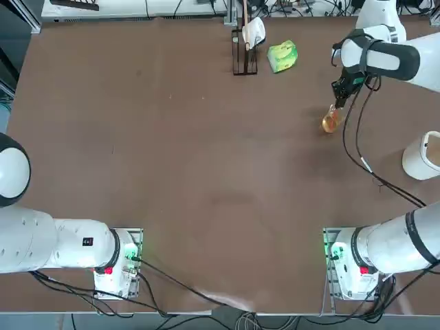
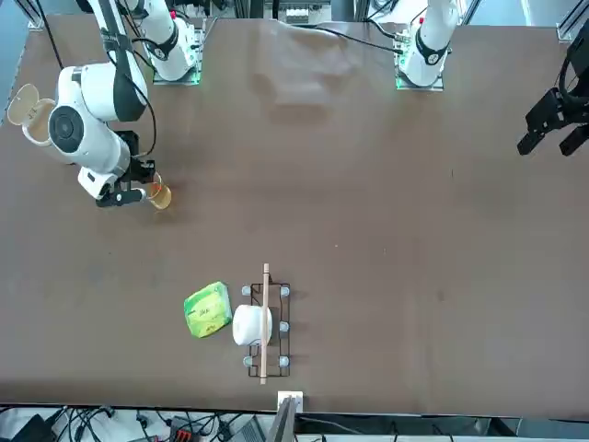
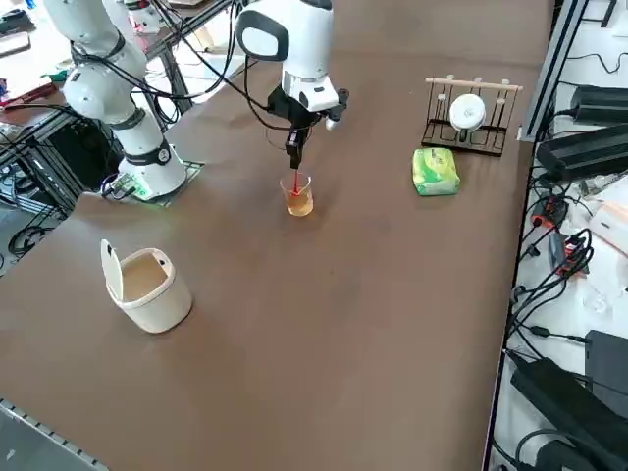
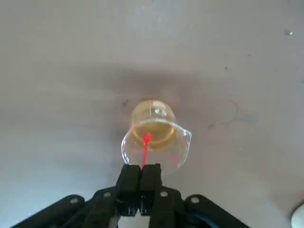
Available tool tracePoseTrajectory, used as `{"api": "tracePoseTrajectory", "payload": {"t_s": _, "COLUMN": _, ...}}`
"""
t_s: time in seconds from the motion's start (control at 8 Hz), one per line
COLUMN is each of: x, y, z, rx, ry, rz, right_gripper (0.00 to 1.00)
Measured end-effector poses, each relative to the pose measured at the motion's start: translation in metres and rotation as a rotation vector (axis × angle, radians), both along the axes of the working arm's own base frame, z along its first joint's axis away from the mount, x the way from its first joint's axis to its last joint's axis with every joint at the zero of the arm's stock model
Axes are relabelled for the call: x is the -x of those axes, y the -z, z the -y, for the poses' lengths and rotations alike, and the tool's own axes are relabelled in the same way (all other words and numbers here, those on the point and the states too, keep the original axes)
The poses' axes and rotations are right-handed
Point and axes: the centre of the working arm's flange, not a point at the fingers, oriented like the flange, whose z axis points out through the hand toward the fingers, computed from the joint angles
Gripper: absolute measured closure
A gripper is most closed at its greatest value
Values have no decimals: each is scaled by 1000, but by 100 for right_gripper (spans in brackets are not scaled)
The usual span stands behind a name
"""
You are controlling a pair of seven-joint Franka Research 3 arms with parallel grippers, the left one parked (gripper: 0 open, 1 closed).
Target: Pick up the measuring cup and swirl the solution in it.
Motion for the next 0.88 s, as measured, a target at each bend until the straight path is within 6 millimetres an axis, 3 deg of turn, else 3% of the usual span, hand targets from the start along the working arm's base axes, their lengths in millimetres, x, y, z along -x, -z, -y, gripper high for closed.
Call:
{"api": "tracePoseTrajectory", "payload": {"t_s": 0.25, "x": 1, "y": 0, "z": 4, "rx": -3, "ry": -10, "rz": -11, "right_gripper": 98}}
{"api": "tracePoseTrajectory", "payload": {"t_s": 0.62, "x": -4, "y": -1, "z": 34, "rx": -21, "ry": -25, "rz": 9, "right_gripper": 98}}
{"api": "tracePoseTrajectory", "payload": {"t_s": 0.88, "x": -12, "y": 6, "z": 35, "rx": -21, "ry": -30, "rz": 53, "right_gripper": 98}}
